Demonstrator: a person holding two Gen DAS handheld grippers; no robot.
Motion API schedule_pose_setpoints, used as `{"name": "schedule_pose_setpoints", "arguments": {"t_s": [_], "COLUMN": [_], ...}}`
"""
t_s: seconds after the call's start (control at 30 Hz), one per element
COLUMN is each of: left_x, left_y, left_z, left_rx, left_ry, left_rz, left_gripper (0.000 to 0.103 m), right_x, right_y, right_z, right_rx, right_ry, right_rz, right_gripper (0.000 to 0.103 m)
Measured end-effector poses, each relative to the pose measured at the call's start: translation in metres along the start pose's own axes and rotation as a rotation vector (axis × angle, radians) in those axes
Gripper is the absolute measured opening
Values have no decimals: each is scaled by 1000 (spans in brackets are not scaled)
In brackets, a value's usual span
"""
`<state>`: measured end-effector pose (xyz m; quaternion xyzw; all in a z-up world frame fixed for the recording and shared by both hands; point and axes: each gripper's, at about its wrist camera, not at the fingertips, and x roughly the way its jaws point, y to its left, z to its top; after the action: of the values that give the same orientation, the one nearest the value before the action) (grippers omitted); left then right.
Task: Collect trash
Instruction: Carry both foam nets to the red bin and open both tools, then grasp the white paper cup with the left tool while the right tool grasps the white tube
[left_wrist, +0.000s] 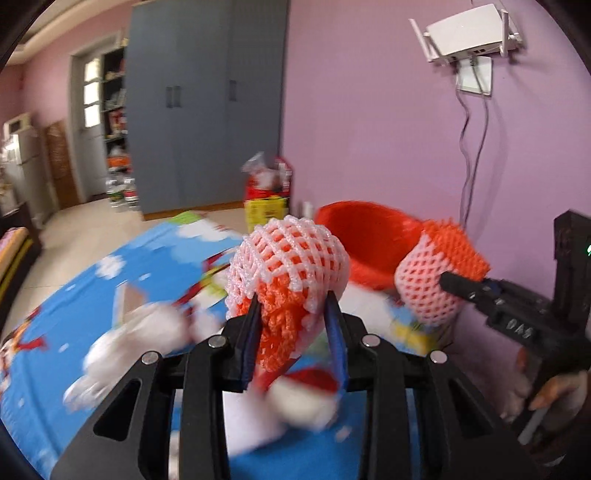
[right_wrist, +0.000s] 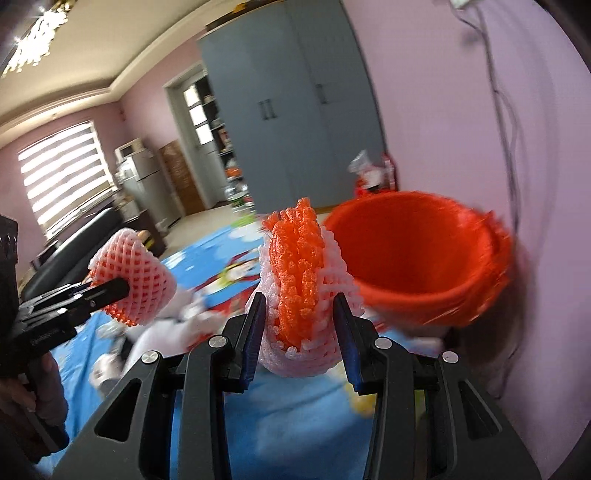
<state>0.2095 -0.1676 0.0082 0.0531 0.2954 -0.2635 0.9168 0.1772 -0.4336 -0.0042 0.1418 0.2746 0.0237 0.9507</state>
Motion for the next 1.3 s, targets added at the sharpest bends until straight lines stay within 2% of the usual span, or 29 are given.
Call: {"name": "schedule_pose_setpoints", "arguments": {"t_s": [0.27,0.47,0.57,0.6,0.67,0.7,0.73,0.83,0.87,0.97,1.07,1.3], "left_x": [95,166,188,195,205,208,209,200,196,169,133,30], "left_y": [-50,-71,-71,-71,-71,-71,-68,-53,-48,-24,8,80], "left_z": [76,111,117,120,122,124,126,131,132,132,126,94], "left_rx": [56,70,64,66,69,65,59,70,77,86,86,13], "left_ry": [44,92,106,109,99,90,79,52,40,0,-35,-100], "left_rz": [-138,-164,-175,-179,-153,-137,-119,-68,-46,38,131,291], "left_gripper": [33,35,38,39,56,61,66,70,75,81,89,95], "right_x": [43,80,100,104,111,112,110,102,98,80,64,39], "right_y": [-64,-106,-121,-124,-125,-124,-123,-114,-109,-90,-62,-6], "right_z": [42,62,72,74,79,81,82,81,78,65,51,15], "right_rx": [44,71,71,67,47,34,21,-23,-29,-39,-64,-81], "right_ry": [-20,2,15,16,11,4,-9,-26,-30,-36,-40,-6], "right_rz": [-111,-184,-193,-200,-230,-243,-247,-248,-245,-219,-181,-108], "right_gripper": [40,43,46,50,64,80,83,83,83,83,83,83]}}
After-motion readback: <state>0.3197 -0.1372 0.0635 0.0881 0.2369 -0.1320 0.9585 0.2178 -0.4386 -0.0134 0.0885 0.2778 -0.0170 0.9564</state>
